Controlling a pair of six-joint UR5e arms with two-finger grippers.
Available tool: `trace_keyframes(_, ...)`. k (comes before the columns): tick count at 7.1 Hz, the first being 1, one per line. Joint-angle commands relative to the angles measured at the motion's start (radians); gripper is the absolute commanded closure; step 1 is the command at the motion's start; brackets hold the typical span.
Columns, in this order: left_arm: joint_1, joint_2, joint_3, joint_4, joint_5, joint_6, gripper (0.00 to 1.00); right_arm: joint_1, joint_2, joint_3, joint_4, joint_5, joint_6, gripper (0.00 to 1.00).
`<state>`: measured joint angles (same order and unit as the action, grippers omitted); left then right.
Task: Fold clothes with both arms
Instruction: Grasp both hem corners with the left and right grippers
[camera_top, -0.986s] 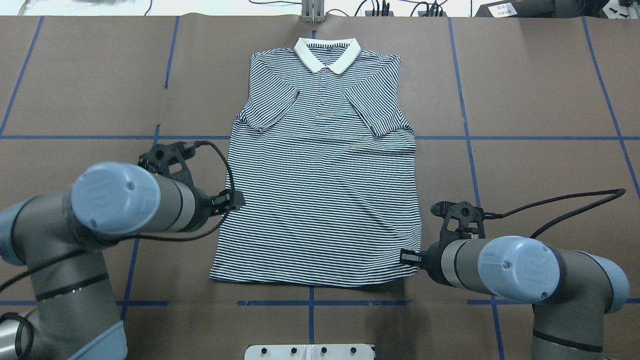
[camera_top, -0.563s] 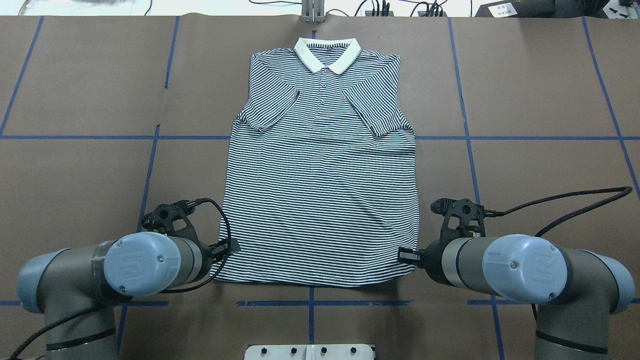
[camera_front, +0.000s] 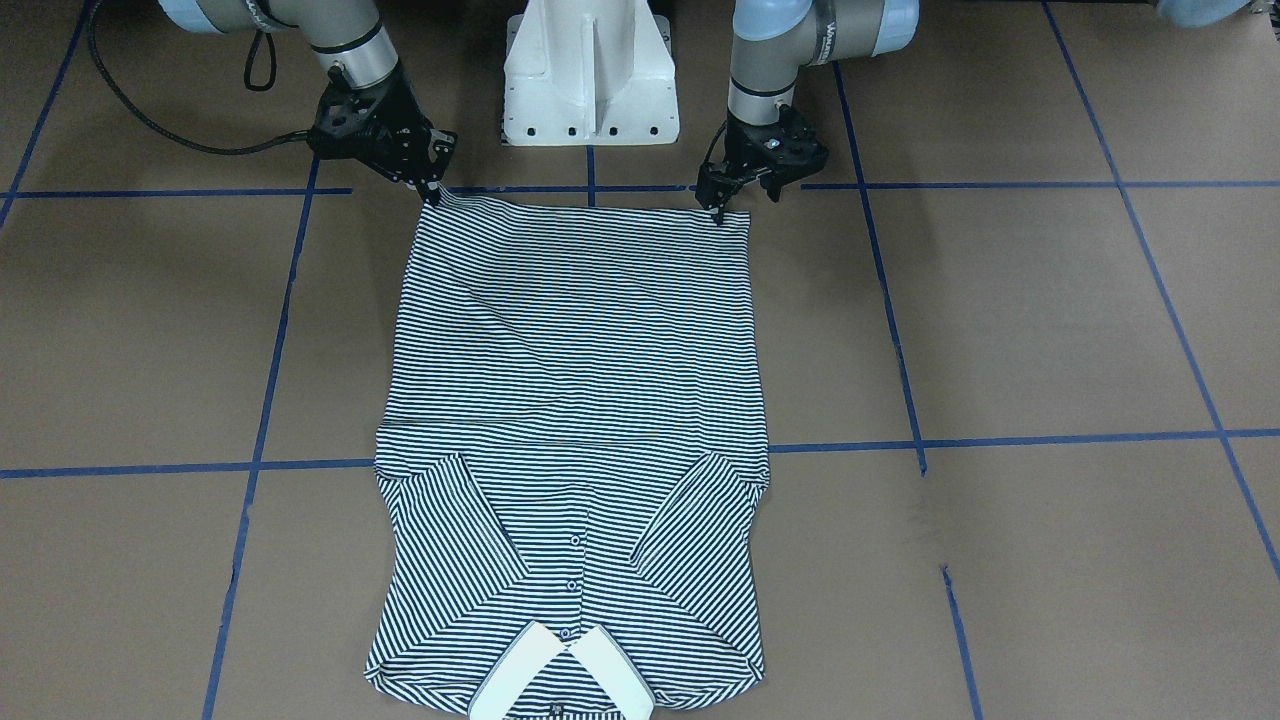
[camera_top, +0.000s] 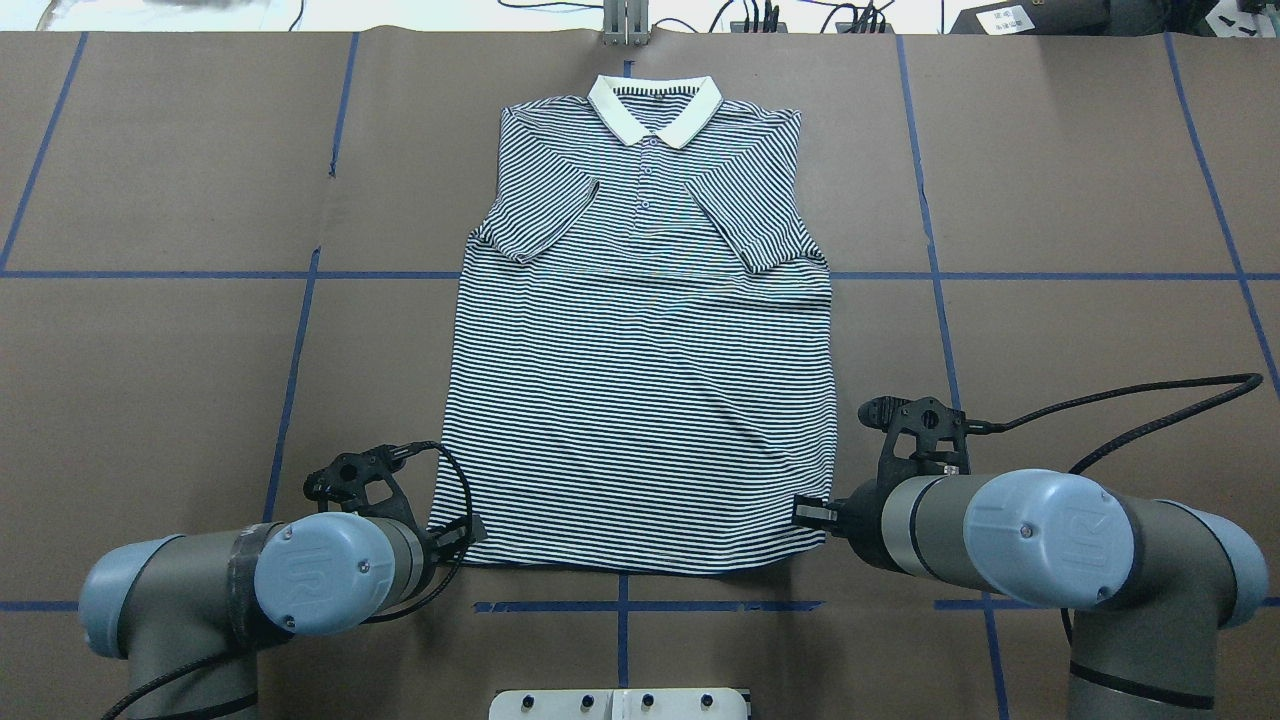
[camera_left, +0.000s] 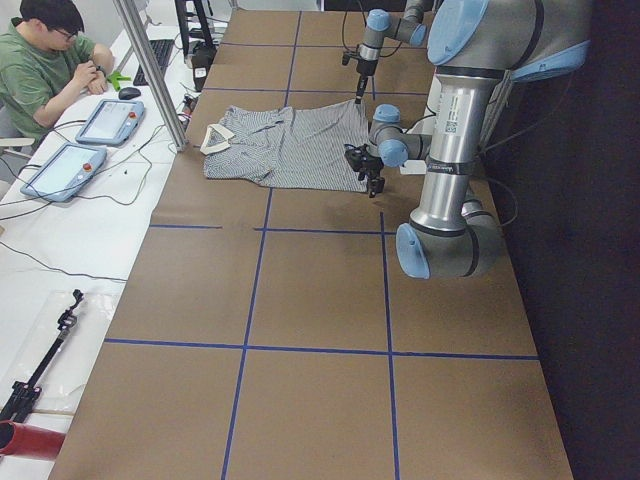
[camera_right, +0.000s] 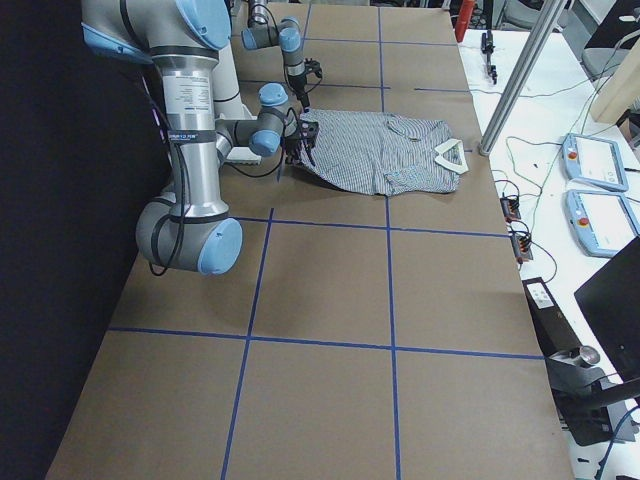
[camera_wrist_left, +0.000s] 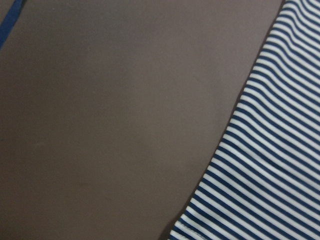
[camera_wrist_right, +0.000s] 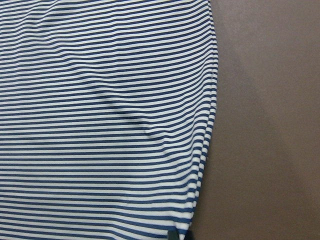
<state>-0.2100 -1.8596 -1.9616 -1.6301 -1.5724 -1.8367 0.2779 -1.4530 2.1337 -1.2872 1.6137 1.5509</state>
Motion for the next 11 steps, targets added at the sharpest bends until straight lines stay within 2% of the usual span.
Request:
trace_keyframes(1,0.000,-0.004,0.010,0.001,0.008,0.002,0.09,0.000,0.000,-0.001,0.000,0.000,0.000,1.00)
trace_keyframes(2,-0.002,-0.007,0.012,0.001,0.008,0.002,0.14,0.001,0.000,-0.001,0.000,0.000,0.000,1.00)
trace_keyframes(3,-0.008,-0.007,0.010,0.001,0.008,0.001,0.24,0.001,0.000,0.000,0.000,0.000,0.000,1.00)
trace_keyframes(4,-0.012,-0.013,0.010,0.001,0.008,0.001,0.44,0.001,-0.001,0.000,-0.001,0.000,0.000,1.00)
trace_keyframes(5,-0.015,-0.021,0.010,0.003,0.008,-0.001,0.70,0.003,-0.001,-0.001,0.000,0.000,-0.002,1.00)
trace_keyframes(6,-0.017,-0.026,0.009,0.003,0.008,-0.001,0.89,0.003,-0.003,-0.001,0.000,0.000,-0.002,1.00)
trace_keyframes(7,-0.020,-0.035,0.010,0.006,0.006,-0.001,0.97,0.003,-0.004,-0.003,0.000,0.000,-0.002,1.00)
trace_keyframes(8,-0.020,-0.036,0.007,0.006,0.005,-0.001,1.00,0.003,-0.006,-0.003,0.000,0.000,-0.002,1.00)
trace_keyframes(10,-0.026,-0.036,-0.026,0.012,0.002,0.002,1.00,0.004,-0.012,0.000,0.002,0.002,-0.002,1.00)
trace_keyframes(11,-0.028,-0.033,-0.087,0.060,-0.003,0.008,1.00,0.006,-0.015,0.011,0.005,0.012,-0.002,1.00)
